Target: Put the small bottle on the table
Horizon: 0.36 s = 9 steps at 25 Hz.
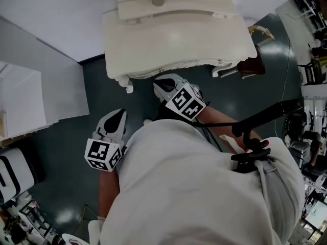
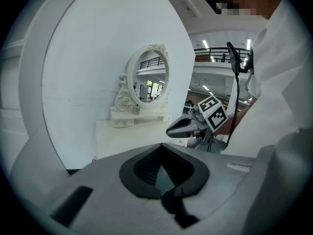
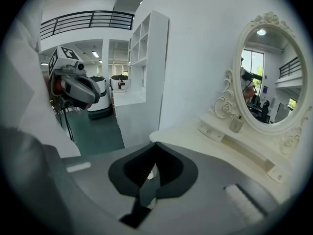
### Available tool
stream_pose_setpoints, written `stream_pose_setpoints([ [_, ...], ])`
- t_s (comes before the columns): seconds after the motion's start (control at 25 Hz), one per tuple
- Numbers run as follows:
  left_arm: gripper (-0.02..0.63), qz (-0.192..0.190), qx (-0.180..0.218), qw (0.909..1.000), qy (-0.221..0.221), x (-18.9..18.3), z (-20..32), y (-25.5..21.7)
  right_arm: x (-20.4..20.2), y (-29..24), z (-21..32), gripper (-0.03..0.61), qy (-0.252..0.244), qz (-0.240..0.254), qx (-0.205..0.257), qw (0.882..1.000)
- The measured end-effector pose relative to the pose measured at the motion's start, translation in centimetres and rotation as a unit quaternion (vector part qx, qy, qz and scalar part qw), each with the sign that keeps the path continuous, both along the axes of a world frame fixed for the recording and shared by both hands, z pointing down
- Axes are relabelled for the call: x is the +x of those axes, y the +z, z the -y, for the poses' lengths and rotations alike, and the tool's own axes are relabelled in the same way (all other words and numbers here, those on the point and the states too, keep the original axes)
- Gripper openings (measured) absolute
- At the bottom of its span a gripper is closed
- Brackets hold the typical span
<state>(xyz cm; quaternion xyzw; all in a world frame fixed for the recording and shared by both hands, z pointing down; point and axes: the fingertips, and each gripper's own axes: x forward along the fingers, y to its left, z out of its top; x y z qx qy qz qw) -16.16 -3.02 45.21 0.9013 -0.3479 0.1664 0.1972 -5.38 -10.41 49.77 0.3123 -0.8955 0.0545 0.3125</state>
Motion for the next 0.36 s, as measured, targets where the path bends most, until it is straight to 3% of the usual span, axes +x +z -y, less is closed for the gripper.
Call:
stream_pose_setpoints([
  [0.36, 0.003, 0.002, -0.01, 0.9997, 0.022, 2.8, 3.2, 0.5, 3.0, 0.8, 2.5, 0.0, 0.023, 0.003, -0.016, 1.0],
])
